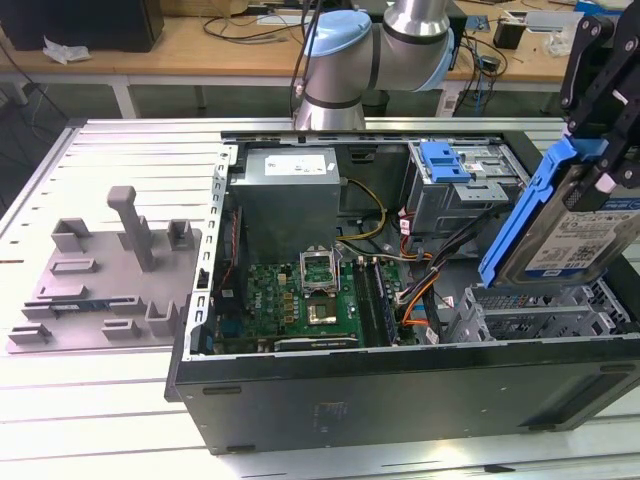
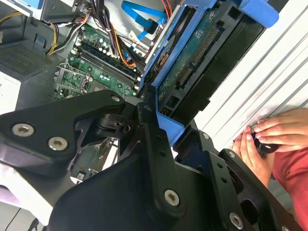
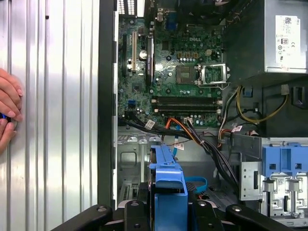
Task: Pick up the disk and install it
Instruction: 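Insert the disk into the insertion slot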
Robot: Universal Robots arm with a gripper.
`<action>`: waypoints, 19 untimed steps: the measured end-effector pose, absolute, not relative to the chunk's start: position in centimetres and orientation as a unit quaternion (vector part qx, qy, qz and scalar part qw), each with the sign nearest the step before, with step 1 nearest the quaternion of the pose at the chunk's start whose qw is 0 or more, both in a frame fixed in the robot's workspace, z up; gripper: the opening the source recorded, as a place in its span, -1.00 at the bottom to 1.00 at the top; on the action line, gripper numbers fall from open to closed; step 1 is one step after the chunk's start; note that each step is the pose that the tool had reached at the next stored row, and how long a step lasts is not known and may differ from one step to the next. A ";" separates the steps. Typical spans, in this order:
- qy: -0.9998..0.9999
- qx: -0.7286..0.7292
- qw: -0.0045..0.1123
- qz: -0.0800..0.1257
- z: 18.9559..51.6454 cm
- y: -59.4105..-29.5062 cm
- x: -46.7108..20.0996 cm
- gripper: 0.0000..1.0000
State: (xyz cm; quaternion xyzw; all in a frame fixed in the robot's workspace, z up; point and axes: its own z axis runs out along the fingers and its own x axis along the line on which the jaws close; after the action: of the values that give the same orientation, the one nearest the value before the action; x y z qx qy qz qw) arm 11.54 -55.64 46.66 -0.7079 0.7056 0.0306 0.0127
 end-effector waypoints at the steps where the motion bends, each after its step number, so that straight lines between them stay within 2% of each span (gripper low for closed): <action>1: 0.706 -0.708 0.013 0.031 46.5 -55.6 11.6 -0.26; 19: 0.706 -0.708 0.013 0.031 45.5 -55.9 11.7 -0.26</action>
State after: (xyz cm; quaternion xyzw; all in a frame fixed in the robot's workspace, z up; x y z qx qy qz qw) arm 11.72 -55.86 45.46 -0.7078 0.7056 0.0306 0.0127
